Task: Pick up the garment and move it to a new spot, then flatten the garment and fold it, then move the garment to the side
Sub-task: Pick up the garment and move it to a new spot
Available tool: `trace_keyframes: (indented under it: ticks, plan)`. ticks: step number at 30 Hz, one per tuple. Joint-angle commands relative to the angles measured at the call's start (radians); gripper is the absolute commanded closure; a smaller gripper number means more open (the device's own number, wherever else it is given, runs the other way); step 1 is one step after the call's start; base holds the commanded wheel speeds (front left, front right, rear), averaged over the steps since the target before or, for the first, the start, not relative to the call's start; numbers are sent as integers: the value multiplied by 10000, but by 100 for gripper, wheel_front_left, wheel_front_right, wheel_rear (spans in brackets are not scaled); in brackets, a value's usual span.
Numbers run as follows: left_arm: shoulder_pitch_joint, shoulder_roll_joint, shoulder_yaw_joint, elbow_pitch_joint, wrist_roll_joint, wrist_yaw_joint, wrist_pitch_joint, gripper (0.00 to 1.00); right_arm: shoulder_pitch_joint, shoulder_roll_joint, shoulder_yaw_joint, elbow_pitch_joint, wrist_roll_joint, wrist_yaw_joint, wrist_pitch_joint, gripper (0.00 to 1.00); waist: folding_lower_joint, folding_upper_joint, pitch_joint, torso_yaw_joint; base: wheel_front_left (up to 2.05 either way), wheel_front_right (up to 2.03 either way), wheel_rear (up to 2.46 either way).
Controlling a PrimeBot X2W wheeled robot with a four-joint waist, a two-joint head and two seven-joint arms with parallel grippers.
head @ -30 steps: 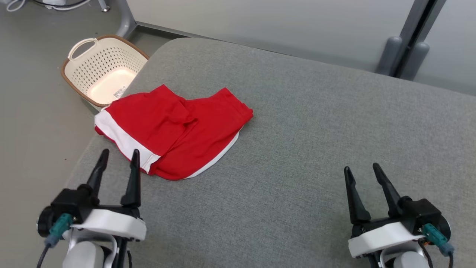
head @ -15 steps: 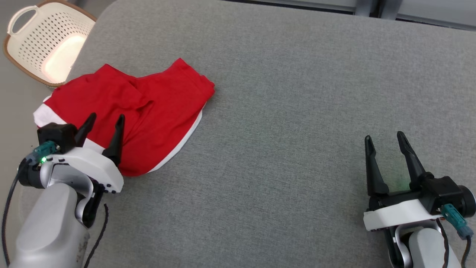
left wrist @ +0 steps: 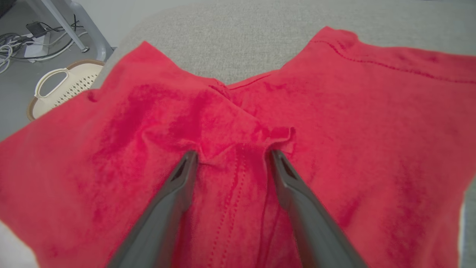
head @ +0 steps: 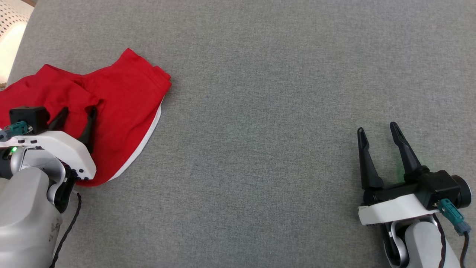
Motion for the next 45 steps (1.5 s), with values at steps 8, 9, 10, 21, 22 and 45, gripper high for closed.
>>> trace_keyframes:
  ticks: [8,9,10,21,22,45]
  plan:
    - [-587,110,-367,637,-434,6,-755,100,15,-44,-63,169,-85,-8,11,0,-1,0,13,-59,0,0,0]
    - [-624,101,-396,651,-488,6,-910,100,12,-37,-64,201,-70,-8,11,0,-1,0,-47,-50,0,0,0]
    - [-644,107,-395,640,-527,6,-1082,100,7,-29,-50,221,-46,-8,11,0,-1,0,-119,-49,0,0,0]
    - [-102,147,-93,-1208,-921,6,-1684,100,148,27,135,408,545,-8,-1,0,-1,0,-1451,-149,0,0,0]
    - [-33,125,-81,-1492,-932,22,-1674,100,180,27,152,418,628,-8,1,0,-1,0,-1574,-185,0,0,0]
    - [745,-1451,-1755,-7454,-253,2051,243,100,146,28,126,267,1491,-6,1,0,-1,0,-2147,-2173,0,0,0]
